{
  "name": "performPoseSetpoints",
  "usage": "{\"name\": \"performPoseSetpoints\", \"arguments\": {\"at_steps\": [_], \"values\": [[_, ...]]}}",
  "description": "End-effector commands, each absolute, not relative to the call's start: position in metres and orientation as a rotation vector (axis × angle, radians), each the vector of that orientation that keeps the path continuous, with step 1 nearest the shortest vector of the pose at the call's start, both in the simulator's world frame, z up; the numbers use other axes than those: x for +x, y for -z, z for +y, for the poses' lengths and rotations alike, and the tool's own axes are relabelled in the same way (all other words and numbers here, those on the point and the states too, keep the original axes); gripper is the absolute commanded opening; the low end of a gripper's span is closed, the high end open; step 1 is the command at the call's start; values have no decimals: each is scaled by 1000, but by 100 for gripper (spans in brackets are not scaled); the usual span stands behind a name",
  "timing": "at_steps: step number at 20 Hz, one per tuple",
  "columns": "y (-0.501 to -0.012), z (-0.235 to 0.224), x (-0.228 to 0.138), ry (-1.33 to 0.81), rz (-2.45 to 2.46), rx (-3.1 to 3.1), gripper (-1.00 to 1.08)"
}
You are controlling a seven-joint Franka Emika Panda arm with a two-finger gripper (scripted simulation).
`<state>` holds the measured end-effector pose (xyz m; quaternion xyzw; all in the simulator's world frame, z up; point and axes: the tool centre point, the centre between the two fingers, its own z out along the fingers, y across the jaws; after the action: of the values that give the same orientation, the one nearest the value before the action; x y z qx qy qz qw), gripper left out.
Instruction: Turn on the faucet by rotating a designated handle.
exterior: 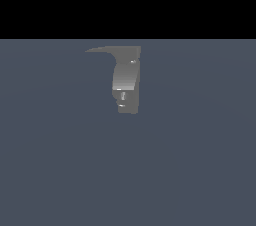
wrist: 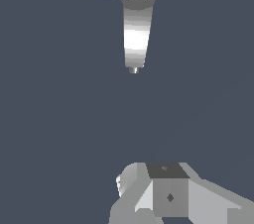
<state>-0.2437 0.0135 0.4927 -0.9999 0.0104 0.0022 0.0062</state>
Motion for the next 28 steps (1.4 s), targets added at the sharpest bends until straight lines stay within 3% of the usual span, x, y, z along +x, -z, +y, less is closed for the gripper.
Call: {"name": "performPoseSetpoints", "arguments": {"at_steps": [1,15,28], "values": [[-493,13,-244,-7,33,-3129,-100],[-479,37,-232,-7,184,-3123,-100],[-445,90,-193,-9,558,-3077,-100]]}}
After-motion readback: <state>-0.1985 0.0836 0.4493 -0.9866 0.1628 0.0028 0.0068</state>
